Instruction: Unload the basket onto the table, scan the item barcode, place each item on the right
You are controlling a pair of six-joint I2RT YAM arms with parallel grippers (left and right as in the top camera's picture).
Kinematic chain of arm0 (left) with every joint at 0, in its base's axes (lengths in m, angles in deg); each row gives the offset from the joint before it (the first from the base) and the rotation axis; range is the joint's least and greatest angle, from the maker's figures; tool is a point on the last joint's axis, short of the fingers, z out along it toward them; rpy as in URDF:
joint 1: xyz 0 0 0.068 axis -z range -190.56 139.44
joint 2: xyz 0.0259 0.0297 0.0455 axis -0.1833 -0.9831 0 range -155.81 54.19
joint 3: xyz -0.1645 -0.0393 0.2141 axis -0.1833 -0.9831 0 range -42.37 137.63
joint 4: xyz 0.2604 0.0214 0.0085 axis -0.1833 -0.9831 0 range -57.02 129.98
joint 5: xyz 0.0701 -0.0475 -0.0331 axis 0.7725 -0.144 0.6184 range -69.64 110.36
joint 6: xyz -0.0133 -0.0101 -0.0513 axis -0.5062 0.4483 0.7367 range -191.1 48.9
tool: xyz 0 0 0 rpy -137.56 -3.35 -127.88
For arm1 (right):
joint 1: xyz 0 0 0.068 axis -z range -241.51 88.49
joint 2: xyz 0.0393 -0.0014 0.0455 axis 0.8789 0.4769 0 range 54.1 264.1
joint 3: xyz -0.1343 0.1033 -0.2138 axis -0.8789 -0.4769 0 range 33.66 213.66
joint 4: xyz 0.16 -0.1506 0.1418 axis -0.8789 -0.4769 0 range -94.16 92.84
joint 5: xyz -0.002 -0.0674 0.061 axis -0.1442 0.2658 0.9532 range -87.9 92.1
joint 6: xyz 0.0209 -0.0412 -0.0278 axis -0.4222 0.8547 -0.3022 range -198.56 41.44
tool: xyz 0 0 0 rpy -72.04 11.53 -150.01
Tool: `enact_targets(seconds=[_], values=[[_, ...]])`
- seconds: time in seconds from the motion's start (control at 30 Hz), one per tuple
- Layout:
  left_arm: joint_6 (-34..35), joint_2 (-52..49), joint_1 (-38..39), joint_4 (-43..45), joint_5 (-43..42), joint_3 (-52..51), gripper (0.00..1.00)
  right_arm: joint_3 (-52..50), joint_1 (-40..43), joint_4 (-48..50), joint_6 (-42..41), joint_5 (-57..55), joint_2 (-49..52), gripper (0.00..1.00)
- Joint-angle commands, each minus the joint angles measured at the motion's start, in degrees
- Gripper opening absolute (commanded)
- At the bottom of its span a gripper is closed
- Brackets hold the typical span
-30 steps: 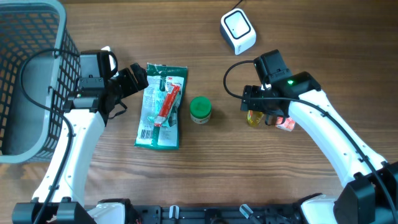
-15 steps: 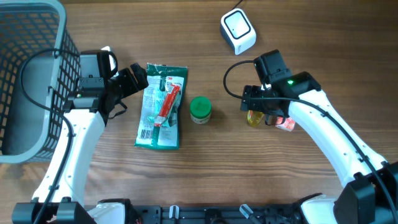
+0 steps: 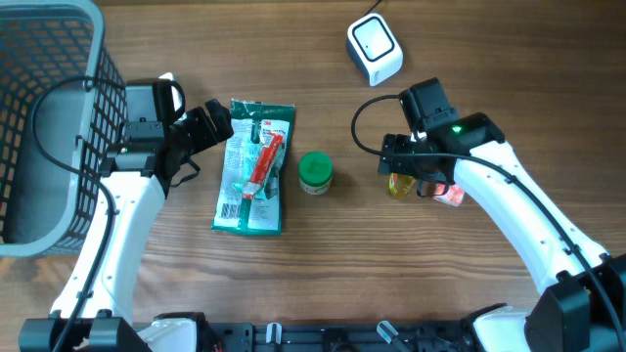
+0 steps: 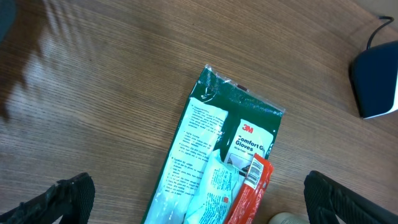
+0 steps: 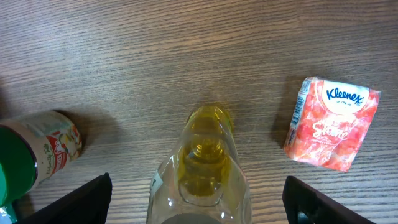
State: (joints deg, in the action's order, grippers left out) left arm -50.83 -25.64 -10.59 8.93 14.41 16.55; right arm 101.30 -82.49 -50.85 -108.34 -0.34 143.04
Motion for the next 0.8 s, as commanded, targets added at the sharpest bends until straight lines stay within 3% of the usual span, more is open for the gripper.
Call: enact_targets(seconds=[0.0, 0.2, 0.27, 0.77], values=[[-0.33, 0.74, -0.24, 0.15, -0.63, 1.01, 1.00, -0.63, -0.24, 0.26, -0.22, -0.98, 0.74, 0.88], [-0.31, 0.74, -0.24, 0.15, -0.63, 1.01, 1.00, -0.63, -0.24, 0.31, -0.20, -0.98, 0.74, 0.88], [-0.33, 0.74, -0.24, 0.13, -0.63, 1.01, 1.00, -0.63, -0.24, 0.42, -0.22, -0.96, 0.74, 1.00], [-0.33, 0.74, -0.24, 0.15, -0.63, 1.01, 1.00, -0.63, -0.24, 0.52, -0.22, -0.96, 0.74, 1.00]])
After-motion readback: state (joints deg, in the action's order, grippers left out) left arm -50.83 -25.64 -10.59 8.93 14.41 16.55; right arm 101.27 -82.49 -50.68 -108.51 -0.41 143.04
